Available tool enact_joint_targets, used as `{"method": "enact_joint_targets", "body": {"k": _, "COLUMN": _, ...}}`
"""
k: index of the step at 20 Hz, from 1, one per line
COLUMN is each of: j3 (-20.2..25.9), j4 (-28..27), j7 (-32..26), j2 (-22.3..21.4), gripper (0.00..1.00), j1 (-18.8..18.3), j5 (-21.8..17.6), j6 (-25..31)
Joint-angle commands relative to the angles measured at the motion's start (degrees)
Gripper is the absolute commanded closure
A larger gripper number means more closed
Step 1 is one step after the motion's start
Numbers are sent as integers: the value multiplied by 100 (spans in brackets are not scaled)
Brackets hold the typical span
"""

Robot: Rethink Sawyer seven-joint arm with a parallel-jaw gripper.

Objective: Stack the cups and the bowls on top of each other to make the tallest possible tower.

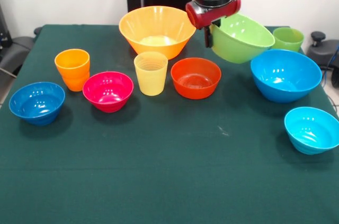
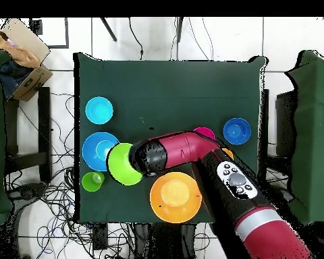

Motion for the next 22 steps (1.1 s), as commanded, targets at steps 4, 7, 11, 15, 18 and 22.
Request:
{"method": "enact_joint_targets", "body": {"k": 4, "j3": 664, "j4": -603, "j7": -1577, "j2": 174, "gripper": 100, "j1": -315, "j5": -548, "j6": 565}}
{"method": "enact_joint_targets", "body": {"k": 7, "j3": 753, "j4": -759, "j7": -1748, "j2": 235, "gripper": 100, "j1": -395, "j5": -672, "j6": 653}}
{"method": "enact_joint_targets", "body": {"k": 11, "j3": 891, "j4": -969, "j7": -2002, "j2": 391, "gripper": 100, "j1": -537, "j5": -804, "j6": 787}}
{"method": "enact_joint_targets", "body": {"k": 15, "j3": 1022, "j4": -1059, "j7": -2168, "j2": 500, "gripper": 100, "j1": -695, "j5": -910, "j6": 920}}
{"method": "enact_joint_targets", "body": {"k": 18, "j3": 1068, "j4": -1176, "j7": -2293, "j2": 627, "gripper": 100, "j1": -764, "j5": -1060, "j6": 1041}}
{"method": "enact_joint_targets", "body": {"k": 22, "j3": 1082, "j4": -1261, "j7": -2451, "j2": 729, "gripper": 100, "j1": -798, "j5": -1308, "j6": 1200}}
